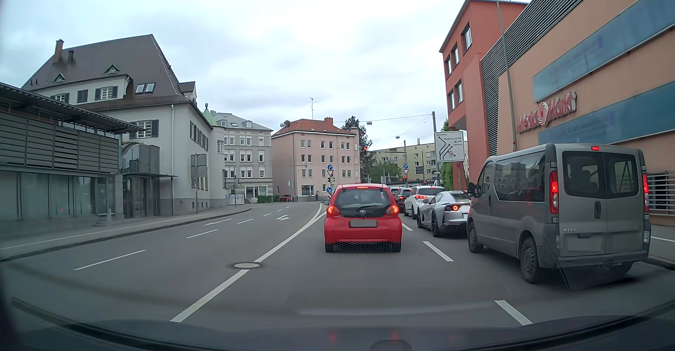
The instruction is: Follow the waypoints while adhering to traffic rules and regulations
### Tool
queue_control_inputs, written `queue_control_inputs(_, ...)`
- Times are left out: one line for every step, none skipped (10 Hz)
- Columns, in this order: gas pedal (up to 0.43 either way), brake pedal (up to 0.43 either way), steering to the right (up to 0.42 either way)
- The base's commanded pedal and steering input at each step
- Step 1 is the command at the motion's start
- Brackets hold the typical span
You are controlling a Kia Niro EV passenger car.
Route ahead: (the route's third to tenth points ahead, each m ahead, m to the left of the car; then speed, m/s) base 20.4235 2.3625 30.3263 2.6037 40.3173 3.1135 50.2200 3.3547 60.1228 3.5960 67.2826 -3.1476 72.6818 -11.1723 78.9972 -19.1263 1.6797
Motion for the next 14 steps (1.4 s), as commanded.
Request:
queue_control_inputs(0.0,0.03,0.0)
queue_control_inputs(0.0,0.067,0.0)
queue_control_inputs(0.0,0.091,0.003)
queue_control_inputs(0.0,0.104,0.006)
queue_control_inputs(0.0,0.116,0.007)
queue_control_inputs(0.0,0.134,0.007)
queue_control_inputs(0.0,0.14,0.007)
queue_control_inputs(0.0,0.152,0.007)
queue_control_inputs(0.0,0.159,0.007)
queue_control_inputs(0.0,0.165,0.006)
queue_control_inputs(0.0,0.165,0.007)
queue_control_inputs(0.0,0.165,0.006)
queue_control_inputs(0.0,0.165,0.007)
queue_control_inputs(0.0,0.165,0.006)
